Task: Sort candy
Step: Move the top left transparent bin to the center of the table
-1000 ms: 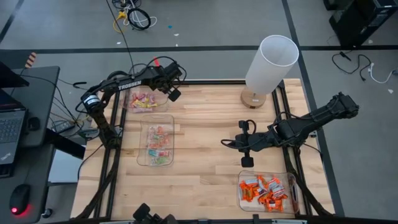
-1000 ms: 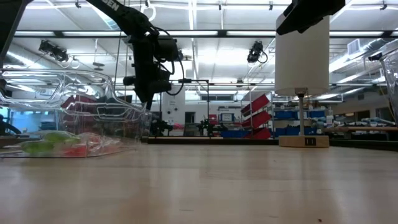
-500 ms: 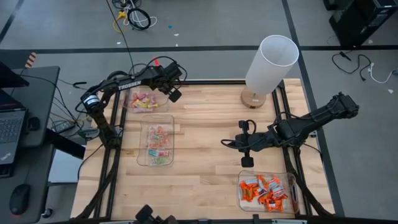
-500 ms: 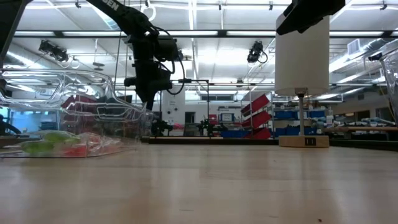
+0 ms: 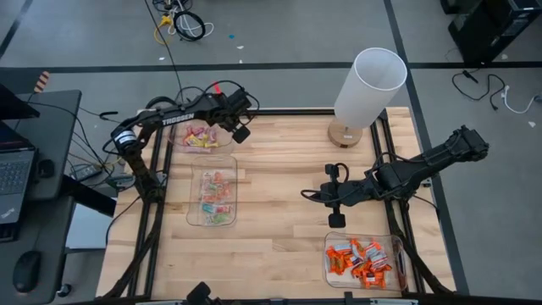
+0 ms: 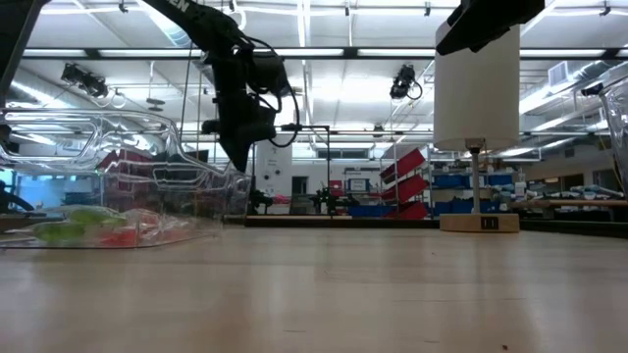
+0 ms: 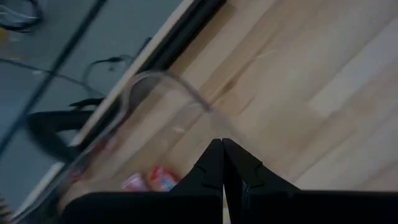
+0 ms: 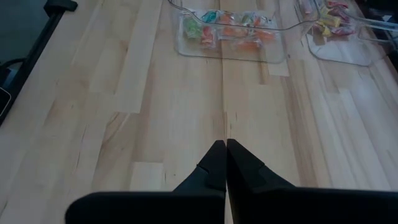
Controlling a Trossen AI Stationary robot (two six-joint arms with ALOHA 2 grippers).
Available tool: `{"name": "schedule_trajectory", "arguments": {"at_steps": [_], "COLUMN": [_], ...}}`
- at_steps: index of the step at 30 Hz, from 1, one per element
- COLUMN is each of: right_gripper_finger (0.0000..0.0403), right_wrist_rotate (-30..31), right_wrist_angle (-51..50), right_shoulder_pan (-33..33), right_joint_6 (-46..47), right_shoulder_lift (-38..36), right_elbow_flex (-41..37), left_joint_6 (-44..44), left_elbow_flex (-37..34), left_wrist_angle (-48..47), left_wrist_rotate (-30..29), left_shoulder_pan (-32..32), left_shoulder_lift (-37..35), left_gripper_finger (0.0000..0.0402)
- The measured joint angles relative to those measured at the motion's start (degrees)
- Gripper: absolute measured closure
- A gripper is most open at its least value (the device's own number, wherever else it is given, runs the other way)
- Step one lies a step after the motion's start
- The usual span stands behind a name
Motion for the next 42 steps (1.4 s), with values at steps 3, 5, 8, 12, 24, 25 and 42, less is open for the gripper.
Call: {"name": "schedule_trajectory", "arguments": {"at_steps": [3,5,8,12,24,25,42], "right_gripper_finger": [0.0403,0.0403,0.0403,0.0403,0.0403,0.0403,0.0403], "right_wrist_rotate": [0.0,0.0,0.02,0.02,0.02,0.0,0.0], "right_wrist_angle": [0.0,0.0,0.13,0.55,0.5,0.5,0.92], "right_shoulder_pan": [0.02,0.01,-0.2,-0.38,-0.42,-0.42,-0.42], "right_joint_6": [-0.01,-0.33,-1.12,-1.11,-1.1,-1.1,-1.06], "right_shoulder_lift": [0.0,0.0,0.0,0.0,0.02,0.02,0.02], "right_elbow_flex": [0.0,0.0,0.0,0.02,0.02,0.02,0.02], "left_joint_6": [-0.2,-0.33,-0.14,0.04,0.28,0.27,1.0], "left_elbow_flex": [0.04,0.31,0.31,0.31,0.31,0.31,0.28], "left_wrist_angle": [-0.92,-1.01,-0.7,-0.11,0.86,0.85,-0.69], "left_wrist_rotate": [-4.14,-5.87,-7.42,-7.61,-4.66,-3.83,1.84], "left_shoulder_pan": [-0.64,-0.65,-0.11,0.6,-0.68,-0.84,-8.28], "left_shoulder_lift": [-0.63,-0.73,-0.59,0.95,4.86,4.82,5.72], "left_gripper_finger": [0.0401,0.0401,0.0401,0.0401,0.0401,0.0401,0.0401]}}
